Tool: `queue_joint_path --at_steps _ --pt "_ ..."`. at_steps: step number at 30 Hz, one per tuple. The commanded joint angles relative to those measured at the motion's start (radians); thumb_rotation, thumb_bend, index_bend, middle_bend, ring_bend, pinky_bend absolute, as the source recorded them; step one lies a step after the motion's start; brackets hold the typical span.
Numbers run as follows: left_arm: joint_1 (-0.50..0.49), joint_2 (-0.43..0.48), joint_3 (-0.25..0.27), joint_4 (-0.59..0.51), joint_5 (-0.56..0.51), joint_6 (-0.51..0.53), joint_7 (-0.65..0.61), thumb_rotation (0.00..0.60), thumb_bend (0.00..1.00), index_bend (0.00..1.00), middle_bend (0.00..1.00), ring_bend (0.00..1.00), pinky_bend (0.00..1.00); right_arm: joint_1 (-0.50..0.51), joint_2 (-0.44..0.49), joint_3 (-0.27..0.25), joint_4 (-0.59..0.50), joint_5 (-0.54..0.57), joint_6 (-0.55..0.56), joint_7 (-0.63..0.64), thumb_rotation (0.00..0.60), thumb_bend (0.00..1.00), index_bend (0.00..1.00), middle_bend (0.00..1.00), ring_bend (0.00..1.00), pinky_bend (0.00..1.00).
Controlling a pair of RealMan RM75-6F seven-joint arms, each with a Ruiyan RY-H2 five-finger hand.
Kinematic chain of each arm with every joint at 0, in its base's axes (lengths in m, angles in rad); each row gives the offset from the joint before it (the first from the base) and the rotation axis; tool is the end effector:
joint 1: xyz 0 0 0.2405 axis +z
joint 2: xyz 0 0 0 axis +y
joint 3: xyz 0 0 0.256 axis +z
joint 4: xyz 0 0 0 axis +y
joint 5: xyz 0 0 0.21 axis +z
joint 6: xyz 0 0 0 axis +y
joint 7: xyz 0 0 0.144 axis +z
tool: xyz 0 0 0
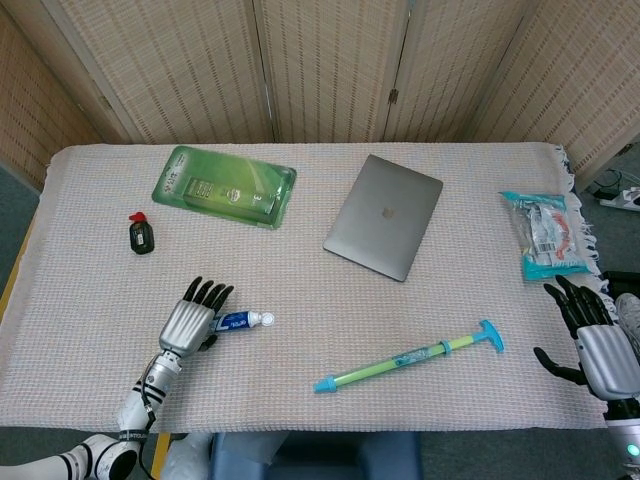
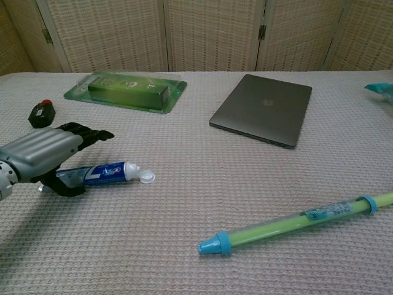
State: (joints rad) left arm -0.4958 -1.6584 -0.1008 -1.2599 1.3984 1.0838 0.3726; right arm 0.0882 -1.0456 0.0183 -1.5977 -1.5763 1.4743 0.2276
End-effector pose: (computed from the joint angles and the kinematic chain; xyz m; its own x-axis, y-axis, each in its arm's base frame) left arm -0.2265 0.2938 -0.0337 0.5997 0.1523 0.7856 0.7740 -0.3596 -0.5212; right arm -0.3122 -0.1756 0.1741 0.2723 -0.0537 0.9607 -0.9606 -0.0731 0.2681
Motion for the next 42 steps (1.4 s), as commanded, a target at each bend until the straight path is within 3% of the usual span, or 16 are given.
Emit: queue_joint_path --at_steps 1,16,32,37,42 --pt "-0.004 0.006 -0.013 0.03 -0.016 -0.005 -0.069 0.6 0.29 0.09 0.14 0.11 0.0 0.001 -0.001 0.001 -0.001 0.0 -0.001 -0.001 0.6 0.34 0.0 0.0 0.0 0.0" --pt "-0.026 0.022 -0.008 0.02 -0.034 -0.032 -0.125 0.6 0.32 0.31 0.29 0.22 0.04 0.001 -0.006 0.002 0.006 0.008 -0.007 -0.002 0.6 0.34 0.0 0.0 0.0 0.0" --pt "-0.035 -0.003 -0.002 0.051 -0.06 -0.042 -0.147 0.6 0.33 0.43 0.43 0.35 0.14 -0.002 -0.009 0.004 0.009 0.013 -0.008 -0.004 0.6 0.34 0.0 0.0 0.0 0.0" --pt "-0.034 -0.008 0.003 0.072 -0.05 -0.036 -0.186 0.6 0.43 0.5 0.51 0.42 0.23 -0.003 -0.008 0.003 0.003 0.011 -0.007 -0.011 0.6 0.34 0.0 0.0 0.0 0.0" --pt "-0.031 -0.016 0.007 0.106 -0.027 -0.017 -0.257 0.6 0.56 0.62 0.63 0.54 0.49 -0.004 -0.004 0.004 -0.007 0.008 -0.004 -0.021 0.6 0.34 0.0 0.0 0.0 0.0"
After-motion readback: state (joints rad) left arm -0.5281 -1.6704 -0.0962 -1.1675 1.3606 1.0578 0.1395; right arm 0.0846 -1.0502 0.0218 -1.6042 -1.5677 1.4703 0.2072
